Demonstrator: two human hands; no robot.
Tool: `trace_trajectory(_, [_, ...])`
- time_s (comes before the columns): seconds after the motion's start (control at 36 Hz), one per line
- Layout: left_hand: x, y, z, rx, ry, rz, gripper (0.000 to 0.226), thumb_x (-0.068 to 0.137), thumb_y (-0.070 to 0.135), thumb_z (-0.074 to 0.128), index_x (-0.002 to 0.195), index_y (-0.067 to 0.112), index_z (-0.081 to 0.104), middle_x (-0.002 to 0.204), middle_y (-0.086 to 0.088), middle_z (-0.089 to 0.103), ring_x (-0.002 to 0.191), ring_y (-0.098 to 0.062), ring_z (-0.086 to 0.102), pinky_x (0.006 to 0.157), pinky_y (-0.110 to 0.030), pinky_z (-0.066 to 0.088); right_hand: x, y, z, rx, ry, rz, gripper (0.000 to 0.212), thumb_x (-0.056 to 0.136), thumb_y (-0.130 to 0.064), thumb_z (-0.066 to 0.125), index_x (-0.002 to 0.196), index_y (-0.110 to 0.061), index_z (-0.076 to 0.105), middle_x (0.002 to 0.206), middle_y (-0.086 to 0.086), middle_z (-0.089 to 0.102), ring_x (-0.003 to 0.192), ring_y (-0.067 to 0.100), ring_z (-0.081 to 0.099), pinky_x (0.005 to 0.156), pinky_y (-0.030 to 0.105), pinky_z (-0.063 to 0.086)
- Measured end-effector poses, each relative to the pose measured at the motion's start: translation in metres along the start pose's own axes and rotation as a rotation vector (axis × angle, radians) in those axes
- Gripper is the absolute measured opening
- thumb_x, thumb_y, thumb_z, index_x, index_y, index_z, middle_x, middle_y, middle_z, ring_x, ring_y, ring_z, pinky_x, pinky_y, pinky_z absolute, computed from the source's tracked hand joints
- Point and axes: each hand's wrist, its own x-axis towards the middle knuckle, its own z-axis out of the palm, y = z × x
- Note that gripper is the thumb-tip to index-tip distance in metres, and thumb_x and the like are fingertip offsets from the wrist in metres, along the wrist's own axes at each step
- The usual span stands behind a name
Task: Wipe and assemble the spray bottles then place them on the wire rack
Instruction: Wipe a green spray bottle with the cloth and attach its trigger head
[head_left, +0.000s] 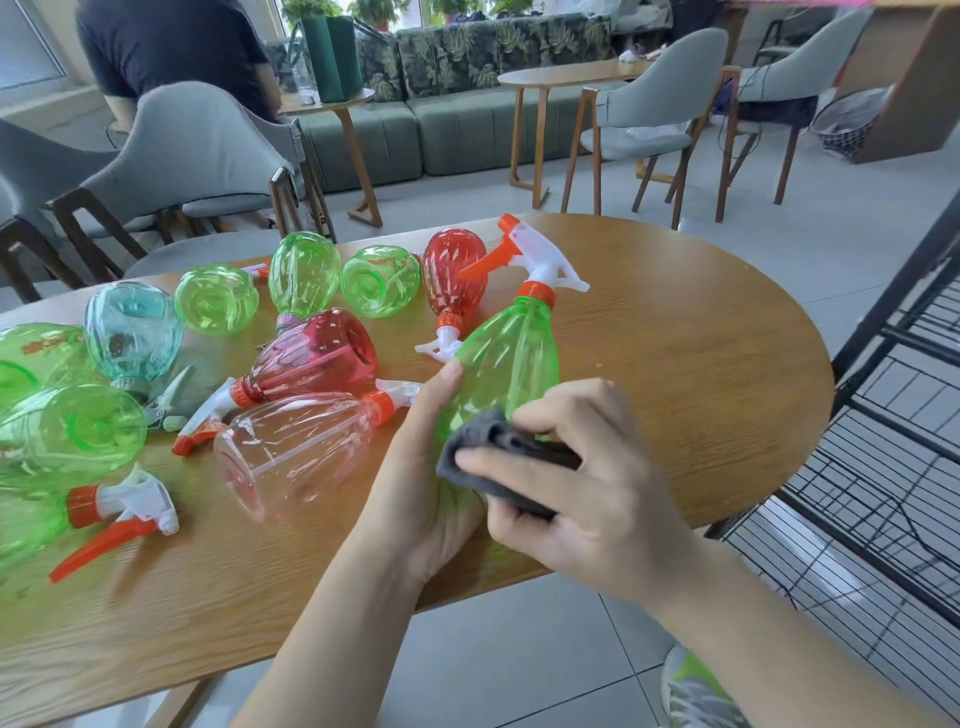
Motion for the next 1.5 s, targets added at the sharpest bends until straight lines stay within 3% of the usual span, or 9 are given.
trace_trajectory(0.14, [0.003,-0.001,0.0,0.045,0.022,0.054,0.076,0.09,0.044,0.072,0.143,-0.006,0.053,0.13,-0.026,0.06,0.121,-0.036,0.062,0.098,-0.043,0.056,0.001,0.009,-0.005,-0.049,0.044,0.005,0.021,0.092,-0.015,0.067,0.105,-0.019,0.082,0.099,0.007,0.065,0.095,0.027,0.053,0.078,0.048,0.052])
trace_trajectory(0.47, [0.006,-0.006,-0.003,0.108,-0.049,0.102,0.053,0.081,0.037,0.079,0.129,0.015,0.07,0.122,-0.014,0.066,0.101,-0.028,0.066,0.074,-0.043,0.058,0.008,0.035,-0.018,0.058,0.179,0.415,0.026,0.1,-0.017,0.061,0.121,-0.006,0.073,0.108,0.005,0.058,0.1,0.027,0.061,0.091,0.029,0.048])
trace_trajectory(0.72, [0.005,-0.004,-0.003,0.091,-0.009,0.14,0.037,0.096,0.038,0.058,0.123,0.018,0.074,0.128,-0.01,0.068,0.113,-0.025,0.067,0.094,-0.045,0.055,0.005,0.022,-0.012,0.085,0.141,0.308,0.021,0.096,-0.014,0.066,0.114,-0.009,0.077,0.103,0.013,0.063,0.09,0.032,0.063,0.076,0.054,0.05])
trace_trajectory(0.83, [0.006,-0.005,-0.001,0.098,0.014,0.126,0.047,0.087,0.038,0.068,0.129,0.016,0.07,0.127,-0.014,0.067,0.107,-0.027,0.068,0.082,-0.045,0.059,0.008,0.03,-0.017,0.059,0.159,0.376,0.023,0.098,-0.018,0.063,0.115,-0.009,0.077,0.103,0.012,0.063,0.093,0.035,0.063,0.081,0.054,0.051])
trace_trajectory(1.03, [0.005,-0.004,0.0,0.106,0.039,0.136,0.047,0.098,0.035,0.059,0.136,0.008,0.064,0.137,-0.02,0.061,0.124,-0.032,0.06,0.101,-0.047,0.055,0.003,0.012,-0.012,0.115,0.102,0.291,0.02,0.091,-0.015,0.069,0.107,-0.011,0.08,0.099,0.011,0.062,0.085,0.025,0.06,0.075,0.05,0.051])
trace_trajectory(1.14, [0.003,0.001,0.0,0.035,0.052,0.054,0.08,0.09,0.043,0.075,0.147,-0.006,0.047,0.135,-0.028,0.054,0.127,-0.036,0.055,0.114,-0.045,0.046,0.003,-0.001,-0.006,0.061,0.035,0.13,0.019,0.087,-0.013,0.071,0.103,-0.013,0.082,0.092,0.012,0.065,0.082,0.029,0.06,0.078,0.046,0.048])
trace_trajectory(1.25, [0.001,0.001,0.001,-0.061,-0.001,-0.012,0.102,0.087,0.046,0.079,0.158,-0.007,0.028,0.125,-0.023,0.058,0.115,-0.031,0.065,0.094,-0.038,0.057,0.002,-0.004,-0.002,-0.036,-0.009,0.024,0.021,0.087,-0.014,0.069,0.102,-0.018,0.083,0.091,0.009,0.067,0.086,0.027,0.059,0.08,0.043,0.048])
trace_trajectory(1.42, [0.003,0.0,-0.002,-0.011,0.047,0.041,0.086,0.086,0.043,0.079,0.149,-0.005,0.047,0.134,-0.026,0.056,0.123,-0.035,0.061,0.104,-0.044,0.054,0.006,0.004,-0.009,-0.09,0.015,-0.015,0.02,0.09,-0.017,0.068,0.103,-0.022,0.083,0.091,0.008,0.068,0.089,0.026,0.058,0.081,0.044,0.048])
trace_trajectory(1.5, [0.006,-0.001,-0.003,0.026,0.084,0.101,0.051,0.091,0.037,0.065,0.13,0.004,0.067,0.128,-0.022,0.065,0.112,-0.031,0.067,0.089,-0.045,0.061,0.009,0.015,-0.015,-0.08,0.089,0.07,0.019,0.094,-0.017,0.068,0.108,-0.019,0.081,0.096,0.011,0.068,0.089,0.028,0.058,0.08,0.048,0.05])
